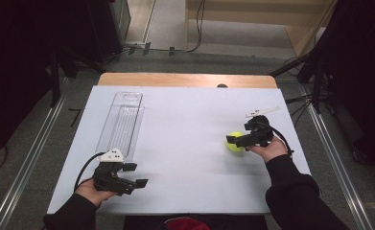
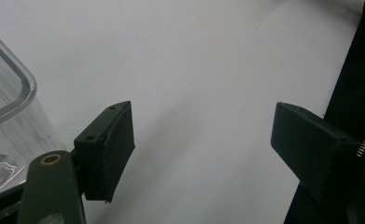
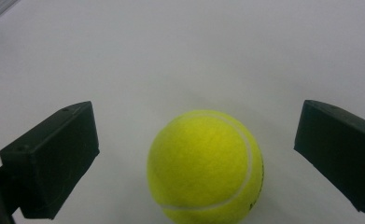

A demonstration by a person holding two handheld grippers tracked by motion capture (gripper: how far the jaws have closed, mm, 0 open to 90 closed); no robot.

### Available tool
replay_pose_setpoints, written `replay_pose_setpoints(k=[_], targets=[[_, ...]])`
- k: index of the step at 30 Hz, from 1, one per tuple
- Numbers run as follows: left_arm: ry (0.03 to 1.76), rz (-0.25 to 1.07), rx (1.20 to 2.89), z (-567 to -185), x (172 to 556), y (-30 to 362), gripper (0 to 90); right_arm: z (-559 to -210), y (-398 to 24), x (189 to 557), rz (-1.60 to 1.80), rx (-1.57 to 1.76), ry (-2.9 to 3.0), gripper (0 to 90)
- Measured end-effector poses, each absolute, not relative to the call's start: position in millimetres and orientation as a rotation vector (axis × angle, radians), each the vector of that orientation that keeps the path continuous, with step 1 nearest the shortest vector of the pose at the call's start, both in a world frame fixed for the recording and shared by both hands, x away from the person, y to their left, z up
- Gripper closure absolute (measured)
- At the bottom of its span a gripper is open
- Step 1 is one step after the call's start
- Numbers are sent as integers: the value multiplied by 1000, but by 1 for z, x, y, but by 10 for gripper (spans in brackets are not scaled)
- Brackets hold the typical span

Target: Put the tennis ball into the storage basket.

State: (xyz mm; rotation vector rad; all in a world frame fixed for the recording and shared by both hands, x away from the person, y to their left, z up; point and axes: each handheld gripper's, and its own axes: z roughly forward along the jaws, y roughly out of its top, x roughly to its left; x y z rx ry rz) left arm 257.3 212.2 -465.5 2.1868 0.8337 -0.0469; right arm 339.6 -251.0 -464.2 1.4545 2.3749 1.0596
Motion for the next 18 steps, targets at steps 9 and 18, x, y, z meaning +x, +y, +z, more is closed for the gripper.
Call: replay_pose_setpoints(k=[9,18], targets=[[832,-47,2188,-465,257,212,221,-474,-252,337,1067,1495,2372,0],[827,-49,2195,-465,257,212,221,-484,-255,339,1045,1533,2377,0]])
